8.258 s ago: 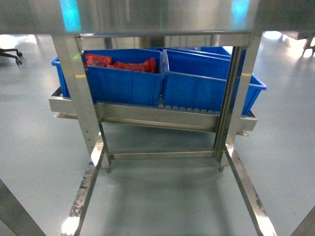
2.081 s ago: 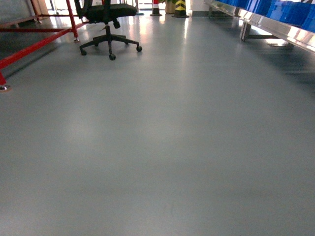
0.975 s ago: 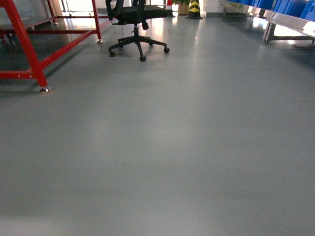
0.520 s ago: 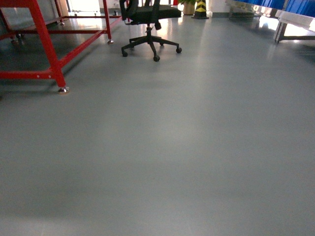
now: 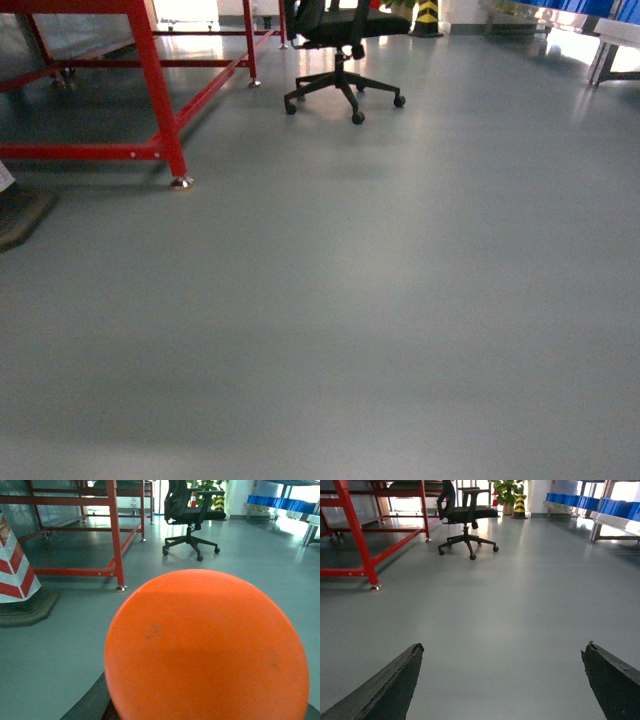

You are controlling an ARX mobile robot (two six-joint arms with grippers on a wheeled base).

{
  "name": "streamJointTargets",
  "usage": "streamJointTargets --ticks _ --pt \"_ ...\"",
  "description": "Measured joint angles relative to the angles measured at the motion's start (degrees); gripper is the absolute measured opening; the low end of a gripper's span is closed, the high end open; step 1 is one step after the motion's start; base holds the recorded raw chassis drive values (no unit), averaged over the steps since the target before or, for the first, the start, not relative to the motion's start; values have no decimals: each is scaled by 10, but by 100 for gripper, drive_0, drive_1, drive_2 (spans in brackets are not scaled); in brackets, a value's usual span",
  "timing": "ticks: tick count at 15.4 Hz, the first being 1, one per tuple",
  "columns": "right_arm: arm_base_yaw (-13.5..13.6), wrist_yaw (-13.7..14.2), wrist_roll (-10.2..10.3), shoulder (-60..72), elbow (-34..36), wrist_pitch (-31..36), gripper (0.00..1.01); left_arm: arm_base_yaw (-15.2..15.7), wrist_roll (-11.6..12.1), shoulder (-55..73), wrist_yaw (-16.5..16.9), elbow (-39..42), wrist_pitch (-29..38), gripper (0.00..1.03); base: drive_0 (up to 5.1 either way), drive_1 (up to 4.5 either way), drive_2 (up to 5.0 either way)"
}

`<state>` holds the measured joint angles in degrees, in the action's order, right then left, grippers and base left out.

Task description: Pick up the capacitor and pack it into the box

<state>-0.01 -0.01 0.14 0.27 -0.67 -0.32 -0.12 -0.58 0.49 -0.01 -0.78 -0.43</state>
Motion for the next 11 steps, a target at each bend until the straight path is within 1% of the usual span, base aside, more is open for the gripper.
streamJointTargets --ticks 11 --pt "0 0 0 0 0 0 98 0 0 0 0 0 1 44 -506 235 235"
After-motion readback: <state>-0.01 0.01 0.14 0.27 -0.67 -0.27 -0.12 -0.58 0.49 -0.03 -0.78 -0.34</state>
